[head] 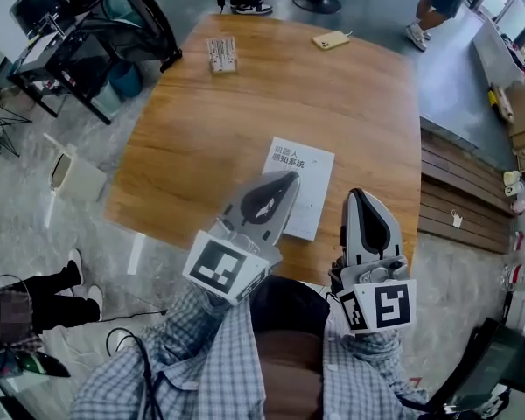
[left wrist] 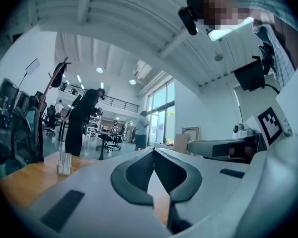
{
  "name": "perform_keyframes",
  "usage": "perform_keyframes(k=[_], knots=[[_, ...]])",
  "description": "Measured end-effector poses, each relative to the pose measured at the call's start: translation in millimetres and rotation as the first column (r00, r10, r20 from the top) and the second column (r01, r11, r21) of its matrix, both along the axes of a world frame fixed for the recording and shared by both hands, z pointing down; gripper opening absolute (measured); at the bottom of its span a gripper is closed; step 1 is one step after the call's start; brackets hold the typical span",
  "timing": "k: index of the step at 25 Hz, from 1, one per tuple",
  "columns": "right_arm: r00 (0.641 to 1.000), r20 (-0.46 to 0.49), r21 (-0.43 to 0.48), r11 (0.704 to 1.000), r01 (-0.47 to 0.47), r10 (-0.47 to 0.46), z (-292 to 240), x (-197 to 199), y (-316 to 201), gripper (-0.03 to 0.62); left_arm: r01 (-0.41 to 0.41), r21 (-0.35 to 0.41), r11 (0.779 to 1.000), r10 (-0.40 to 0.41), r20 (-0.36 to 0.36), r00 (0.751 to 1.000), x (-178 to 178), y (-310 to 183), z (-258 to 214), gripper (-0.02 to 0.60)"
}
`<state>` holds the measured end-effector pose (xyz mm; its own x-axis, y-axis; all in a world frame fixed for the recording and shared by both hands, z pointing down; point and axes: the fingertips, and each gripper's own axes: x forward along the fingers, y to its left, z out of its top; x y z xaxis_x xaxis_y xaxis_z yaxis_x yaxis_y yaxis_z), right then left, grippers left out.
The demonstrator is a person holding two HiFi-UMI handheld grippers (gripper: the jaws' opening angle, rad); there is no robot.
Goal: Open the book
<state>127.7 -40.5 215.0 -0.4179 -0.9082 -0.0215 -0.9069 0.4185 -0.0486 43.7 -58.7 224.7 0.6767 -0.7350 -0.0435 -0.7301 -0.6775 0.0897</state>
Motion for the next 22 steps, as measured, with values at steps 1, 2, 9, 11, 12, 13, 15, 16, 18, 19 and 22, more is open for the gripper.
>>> perform_keyframes(k=[1, 2, 9, 11, 12, 13, 15, 16, 18, 19, 22], knots=[[1.000, 0.003, -0.006, 1.000, -0.001, 0.001, 0, 4, -4, 0.023, -0.003, 0.009, 1.000, 0.003, 0.011, 1.000, 5, -3, -1, 0.008], [1.000, 0.003, -0.014, 1.000, -0.004, 0.004, 2, 7, -9, 0.023, -0.007, 0.008, 1.000, 0.007, 0.010, 1.000, 8, -7, -2, 0.008], [0.999, 0.021, -0.047, 0.998, -0.044, 0.045, 16, 15, -39, 0.023, -0.035, -0.055, 0.998, 0.034, -0.023, 0.999, 15, -38, 12, 0.008], [0.998, 0.020, -0.051, 0.997, -0.060, 0.061, 18, 14, -46, 0.023, -0.050, -0.061, 0.997, 0.049, -0.025, 0.998, 14, -47, 14, 0.008], [0.997, 0.017, -0.056, 0.996, -0.068, 0.069, 19, 14, -50, 0.023, -0.058, -0.063, 0.996, 0.056, -0.026, 0.998, 13, -52, 15, 0.008], [0.997, 0.013, -0.059, 0.995, -0.077, 0.077, 20, 13, -53, 0.023, -0.064, -0.065, 0.996, 0.062, -0.027, 0.998, 12, -56, 15, 0.008], [0.996, 0.009, -0.060, 0.994, -0.091, 0.091, 21, 12, -61, 0.023, -0.074, -0.071, 0.995, 0.072, -0.029, 0.997, 10, -64, 17, 0.008], [0.995, 0.009, -0.062, 0.993, -0.096, 0.097, 22, 11, -64, 0.023, -0.079, -0.077, 0.994, 0.077, -0.029, 0.997, 8, -67, 19, 0.008], [0.994, 0.008, -0.070, 0.992, -0.104, 0.105, 24, 8, -69, 0.023, -0.088, -0.090, 0.992, 0.086, -0.027, 0.996, 6, -72, 24, 0.008], [0.994, 0.006, -0.074, 0.991, -0.107, 0.108, 26, 7, -70, 0.023, -0.093, -0.096, 0.991, 0.091, -0.025, 0.995, 6, -74, 26, 0.008], [0.993, 0.002, -0.092, 0.989, -0.114, 0.114, 32, 6, -74, 0.023, -0.106, -0.109, 0.988, 0.104, -0.025, 0.994, 6, -78, 32, 0.008]])
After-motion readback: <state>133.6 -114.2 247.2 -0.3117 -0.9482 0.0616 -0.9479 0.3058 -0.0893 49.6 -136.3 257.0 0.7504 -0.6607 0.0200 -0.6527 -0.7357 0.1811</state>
